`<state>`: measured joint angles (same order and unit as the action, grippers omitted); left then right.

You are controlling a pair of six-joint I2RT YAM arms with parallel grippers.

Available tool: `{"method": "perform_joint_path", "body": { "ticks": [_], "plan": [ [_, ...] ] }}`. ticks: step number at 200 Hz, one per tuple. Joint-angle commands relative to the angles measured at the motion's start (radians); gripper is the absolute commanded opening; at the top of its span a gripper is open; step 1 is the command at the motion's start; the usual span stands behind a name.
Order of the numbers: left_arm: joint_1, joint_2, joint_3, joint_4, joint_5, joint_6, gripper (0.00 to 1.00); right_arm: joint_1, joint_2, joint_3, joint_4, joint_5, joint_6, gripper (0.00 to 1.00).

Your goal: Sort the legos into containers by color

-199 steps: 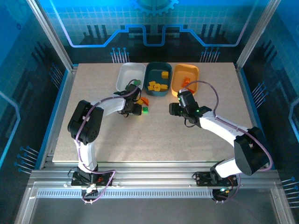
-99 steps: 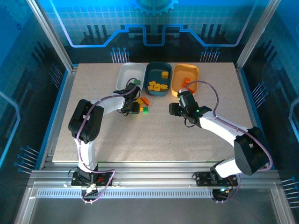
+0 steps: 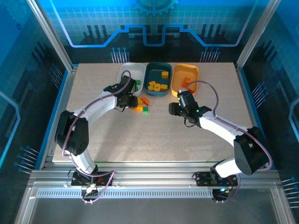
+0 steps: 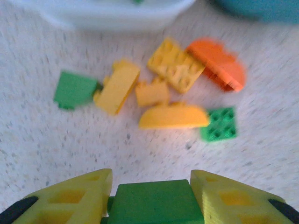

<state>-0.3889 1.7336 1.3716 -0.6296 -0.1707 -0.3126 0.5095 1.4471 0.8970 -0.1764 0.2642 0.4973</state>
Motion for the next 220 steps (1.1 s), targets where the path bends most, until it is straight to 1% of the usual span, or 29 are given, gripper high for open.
{"method": "perform_joint_path", "body": {
  "ticks": [1, 26, 29, 46, 62, 77, 92, 122, 131, 142, 151, 159, 171, 184, 192, 201, 209, 220],
  "plan": [
    [0.052, 0.077, 0.179, -0.057, 0.000, 0.010, 0.41, 0.001, 0.019, -0.012, 0.029, -0.007, -0.002, 0.65],
    [0.129, 0.270, 0.440, -0.084, 0.046, -0.001, 0.39, 0.001, 0.024, -0.012, 0.038, 0.006, -0.003, 0.65],
    [0.135, 0.295, 0.475, -0.095, 0.049, -0.002, 0.39, 0.001, 0.025, -0.034, 0.038, 0.007, -0.003, 0.65],
    [0.158, 0.461, 0.711, -0.184, 0.069, 0.003, 0.38, 0.001, 0.025, -0.038, 0.038, 0.008, -0.005, 0.65],
    [0.172, 0.593, 0.895, -0.247, 0.077, 0.009, 0.38, 0.001, 0.021, -0.041, 0.040, 0.012, -0.006, 0.65],
    [0.186, 0.684, 1.025, -0.290, 0.104, -0.001, 0.38, 0.003, 0.019, -0.040, 0.039, 0.011, -0.006, 0.65],
    [0.193, 0.738, 1.096, -0.309, 0.120, -0.008, 0.39, 0.002, 0.018, -0.042, 0.041, 0.007, -0.006, 0.65],
    [0.194, 0.772, 1.099, -0.291, 0.149, -0.024, 0.45, 0.003, 0.022, -0.041, 0.041, 0.007, -0.006, 0.65],
    [0.194, 0.775, 1.090, -0.289, 0.156, -0.028, 0.48, 0.002, 0.024, -0.038, 0.041, 0.006, -0.006, 0.65],
    [0.194, 0.773, 1.079, -0.286, 0.161, -0.032, 0.55, 0.003, 0.023, -0.039, 0.040, 0.006, -0.006, 0.65],
    [0.194, 0.767, 1.077, -0.289, 0.162, -0.032, 0.66, 0.003, 0.020, -0.040, 0.040, 0.006, -0.006, 0.65],
    [0.194, 0.756, 1.076, -0.292, 0.168, -0.029, 0.72, 0.003, 0.018, -0.041, 0.041, 0.006, -0.005, 0.65],
    [0.191, 0.721, 1.071, -0.293, 0.176, -0.020, 0.83, 0.003, 0.015, -0.042, 0.041, 0.006, -0.005, 0.66],
    [0.184, 0.653, 1.041, -0.283, 0.174, -0.006, 0.87, 0.003, 0.013, -0.042, 0.040, 0.006, -0.005, 0.66],
    [0.178, 0.594, 0.993, -0.268, 0.160, 0.009, 0.87, 0.004, 0.012, -0.042, 0.040, 0.006, -0.005, 0.66],
    [0.173, 0.513, 0.894, -0.234, 0.133, 0.017, 0.87, 0.006, 0.010, -0.041, 0.039, 0.006, -0.005, 0.66],
    [0.173, 0.428, 0.763, -0.181, 0.113, 0.006, 0.87, 0.008, 0.009, -0.043, 0.040, 0.006, -0.006, 0.66],
    [0.170, 0.309, 0.555, -0.092, 0.110, -0.026, 0.83, 0.013, 0.007, -0.046, 0.042, 0.008, -0.006, 0.66]
  ]
}}
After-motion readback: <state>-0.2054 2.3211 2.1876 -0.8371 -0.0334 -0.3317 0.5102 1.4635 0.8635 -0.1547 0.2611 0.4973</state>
